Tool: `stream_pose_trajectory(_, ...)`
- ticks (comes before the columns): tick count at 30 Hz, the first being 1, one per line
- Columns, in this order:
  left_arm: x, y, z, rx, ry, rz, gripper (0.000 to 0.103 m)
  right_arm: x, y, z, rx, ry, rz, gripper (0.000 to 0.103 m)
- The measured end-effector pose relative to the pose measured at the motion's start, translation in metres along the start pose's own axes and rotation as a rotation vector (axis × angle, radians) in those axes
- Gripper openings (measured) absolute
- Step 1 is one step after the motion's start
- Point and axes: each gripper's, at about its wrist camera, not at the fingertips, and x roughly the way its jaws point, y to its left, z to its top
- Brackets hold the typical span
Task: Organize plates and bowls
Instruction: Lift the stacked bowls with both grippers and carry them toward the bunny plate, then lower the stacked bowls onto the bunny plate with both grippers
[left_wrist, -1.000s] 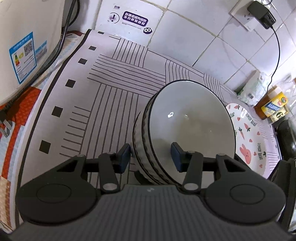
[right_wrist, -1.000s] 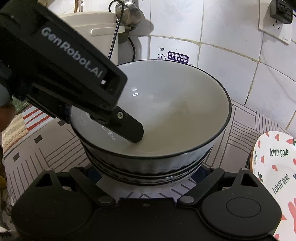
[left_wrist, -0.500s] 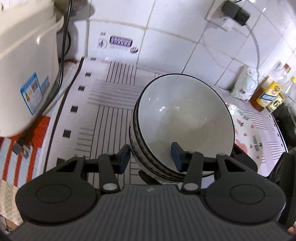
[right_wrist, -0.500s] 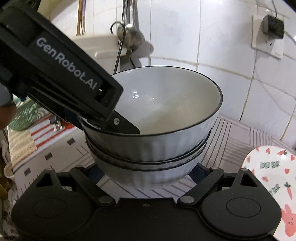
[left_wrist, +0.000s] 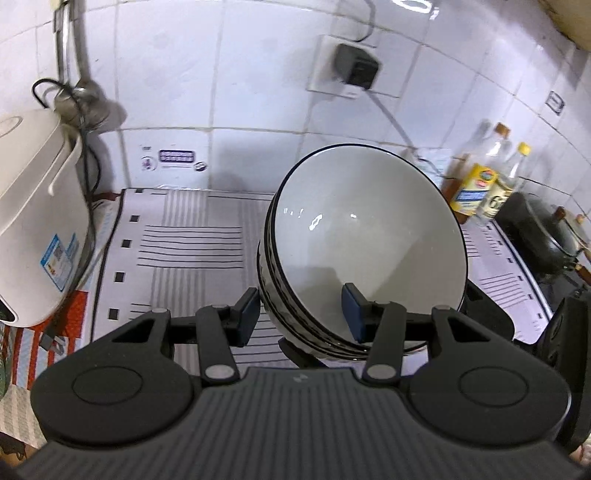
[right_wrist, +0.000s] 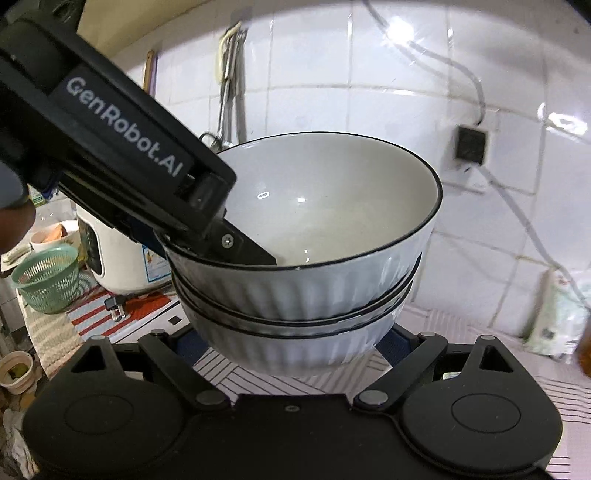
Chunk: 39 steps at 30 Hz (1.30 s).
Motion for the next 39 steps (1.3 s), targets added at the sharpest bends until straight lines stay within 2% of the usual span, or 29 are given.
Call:
stream_pose_trajectory(8,-0.007,-0.047,0.005,0.024,0.008,-0.043,0.047,-0.038,-0.021,0.004,-0.013,0.008,-0.041,0.095)
stream_pose_trajectory(16,0.002,-0.079,0.007,0.061,0.042,-0.065,0.047,-0.063,-0.047,-0.008,-0.008,0.009,-0.088,0.095)
stream_pose_trajectory(31,0.055,-0.103,0.002,0.092,0.105,-0.07,0.047,-0.055,-0.083,-0.043,-0.011,0.049,-0.133,0.095)
stream_pose_trajectory(39,0.084,-0.108,0.002,0.12,0.121,-0.04,0.047,-0.039,-0.092,-0.058,0.02,0.067,-0.143,0.095)
